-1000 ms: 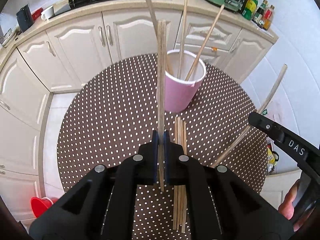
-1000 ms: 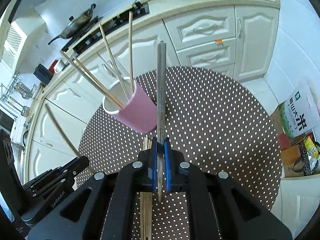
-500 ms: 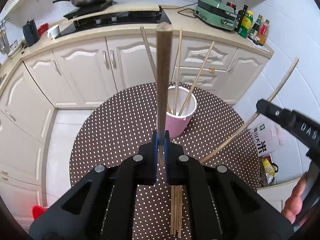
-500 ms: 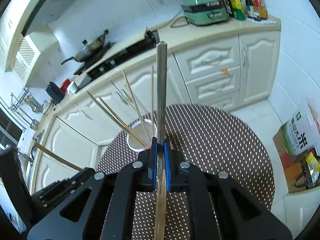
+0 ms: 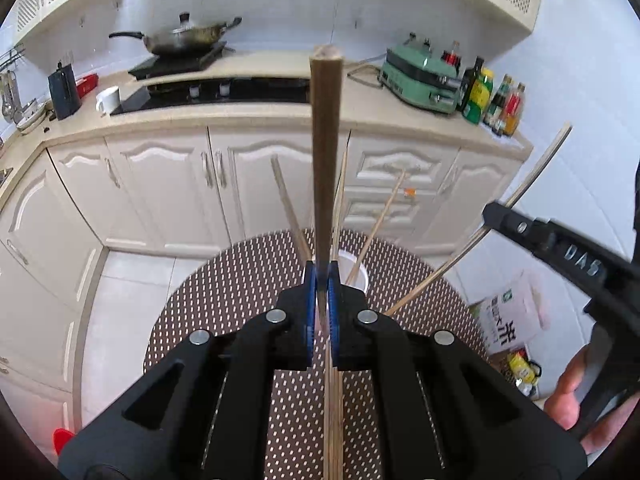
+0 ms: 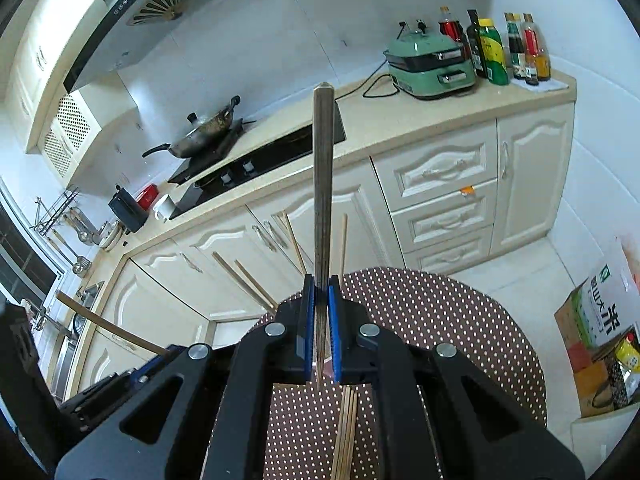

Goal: Organize utensils
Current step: 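Lift both held chopsticks upright and carry them over the pink cup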

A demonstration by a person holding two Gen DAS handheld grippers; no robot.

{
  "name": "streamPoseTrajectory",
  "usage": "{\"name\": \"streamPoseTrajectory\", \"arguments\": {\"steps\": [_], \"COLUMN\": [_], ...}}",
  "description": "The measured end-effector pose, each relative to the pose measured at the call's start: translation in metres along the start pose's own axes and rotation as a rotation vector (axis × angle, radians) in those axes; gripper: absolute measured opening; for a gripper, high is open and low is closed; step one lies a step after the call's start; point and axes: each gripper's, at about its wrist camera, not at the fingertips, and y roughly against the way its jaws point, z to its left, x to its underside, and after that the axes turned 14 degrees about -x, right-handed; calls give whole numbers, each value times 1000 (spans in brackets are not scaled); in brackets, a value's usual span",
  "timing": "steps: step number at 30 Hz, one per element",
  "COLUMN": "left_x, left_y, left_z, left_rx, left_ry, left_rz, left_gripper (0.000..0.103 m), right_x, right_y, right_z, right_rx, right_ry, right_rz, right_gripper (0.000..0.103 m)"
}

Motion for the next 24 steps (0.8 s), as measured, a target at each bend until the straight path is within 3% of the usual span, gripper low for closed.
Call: {"name": "streamPoseTrajectory", "arguments": {"steps": [11, 24], "left_x": [-29, -20], "left_y": [-15, -81], "left_z": [-5, -14], "left_rx": [2, -55], "left_ry": [26, 3], "left_rz": [-13, 125], "left_gripper": [6, 6], "right_x": [-24, -15], "right_y": [-19, -74], "right_z": [0, -28], "right_rx": [6, 49], "right_ry": [29, -7], "right_rz": [-9, 94], "right_gripper": [5, 5]}}
